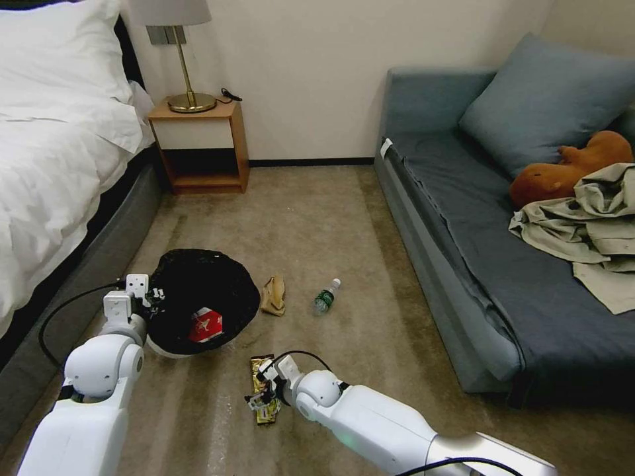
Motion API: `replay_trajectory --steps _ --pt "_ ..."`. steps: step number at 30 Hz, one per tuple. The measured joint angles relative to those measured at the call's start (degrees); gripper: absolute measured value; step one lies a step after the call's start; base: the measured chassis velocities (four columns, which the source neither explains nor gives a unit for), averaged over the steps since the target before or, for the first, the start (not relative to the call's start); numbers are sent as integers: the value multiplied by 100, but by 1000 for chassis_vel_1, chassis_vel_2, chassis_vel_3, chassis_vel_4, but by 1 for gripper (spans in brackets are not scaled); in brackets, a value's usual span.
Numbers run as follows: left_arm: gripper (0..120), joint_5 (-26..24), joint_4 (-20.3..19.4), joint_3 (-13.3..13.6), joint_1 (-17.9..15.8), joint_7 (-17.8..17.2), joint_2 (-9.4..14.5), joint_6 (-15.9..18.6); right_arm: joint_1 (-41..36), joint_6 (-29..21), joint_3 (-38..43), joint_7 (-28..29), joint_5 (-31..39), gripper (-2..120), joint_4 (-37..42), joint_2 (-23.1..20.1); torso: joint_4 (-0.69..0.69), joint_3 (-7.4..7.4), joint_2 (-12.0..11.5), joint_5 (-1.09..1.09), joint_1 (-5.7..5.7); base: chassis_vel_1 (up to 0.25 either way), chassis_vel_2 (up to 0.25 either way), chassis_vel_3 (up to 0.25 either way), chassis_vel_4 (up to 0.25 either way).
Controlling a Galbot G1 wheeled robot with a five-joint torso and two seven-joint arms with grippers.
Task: Pick up the trash bin, then pick up the garbage on the floor and place it into the trash bin.
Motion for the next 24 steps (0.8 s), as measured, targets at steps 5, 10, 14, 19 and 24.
replay_trajectory --steps 5,10,14,19,24 --pt "4 12 69 25 -41 -1 -30 -3 40 -121 -116 -35 1 100 119 -78 0 0 0 1 0 0 0 0 0" --pt "4 17 115 33 -43 7 -38 -17 137 -208 -350 -67 82 100 214 -141 0 0 0 0 0 0 0 0 0" --pt "4 16 133 9 -39 18 -38 -29 201 -237 -540 -96 137 100 197 -138 0 0 0 0 0 0 0 0 0" --pt "4 11 128 -2 -25 25 -36 -32 204 -241 -680 -96 58 100 137 -135 0 0 0 1 0 0 0 0 0" --pt "4 11 96 -7 -10 27 -60 -33 221 -187 -736 -97 -248 100 31 -130 0 0 0 1 0 0 0 0 0"
